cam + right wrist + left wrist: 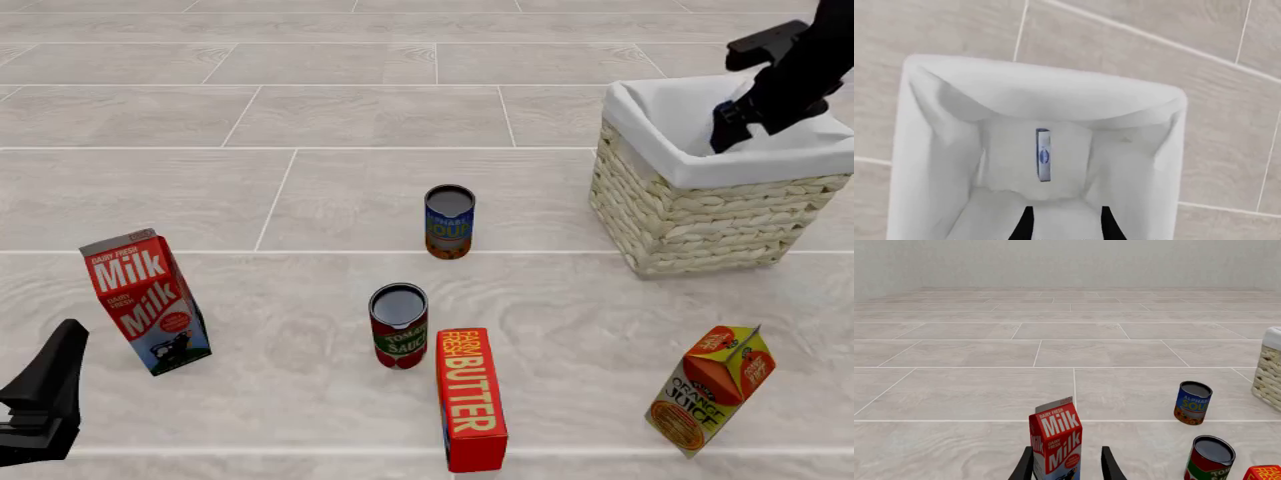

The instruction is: Pick the cream cheese and place it in the basket.

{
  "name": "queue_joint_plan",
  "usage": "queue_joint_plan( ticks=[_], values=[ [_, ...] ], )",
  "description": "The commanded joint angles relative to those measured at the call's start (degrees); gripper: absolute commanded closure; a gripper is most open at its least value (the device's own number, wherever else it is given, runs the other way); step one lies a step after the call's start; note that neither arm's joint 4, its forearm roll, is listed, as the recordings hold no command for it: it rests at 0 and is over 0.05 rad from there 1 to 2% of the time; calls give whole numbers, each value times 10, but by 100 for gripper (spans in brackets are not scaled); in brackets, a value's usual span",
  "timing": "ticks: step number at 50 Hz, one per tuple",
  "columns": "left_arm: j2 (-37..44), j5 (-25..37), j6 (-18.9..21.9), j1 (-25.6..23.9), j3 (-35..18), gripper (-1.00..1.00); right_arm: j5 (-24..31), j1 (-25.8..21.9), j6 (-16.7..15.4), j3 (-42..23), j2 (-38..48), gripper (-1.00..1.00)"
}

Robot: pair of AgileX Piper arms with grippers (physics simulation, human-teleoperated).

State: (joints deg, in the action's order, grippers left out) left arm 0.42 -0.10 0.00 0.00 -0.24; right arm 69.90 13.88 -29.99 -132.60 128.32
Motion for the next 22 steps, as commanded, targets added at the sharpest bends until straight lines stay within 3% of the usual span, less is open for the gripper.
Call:
queue_joint_plan(
  ticks=[1,16,20,22],
  values=[
    [0,0,0,0,0,-100,0,-2,4,-1,-10,-100],
    [0,0,0,0,0,-100,0,-31,31,36,-86,-100],
    [0,0,0,0,0,-100,0,-43,59,35,-117,-100],
    [0,0,0,0,0,-100,-19,-46,60,79,-149,-100]
  ],
)
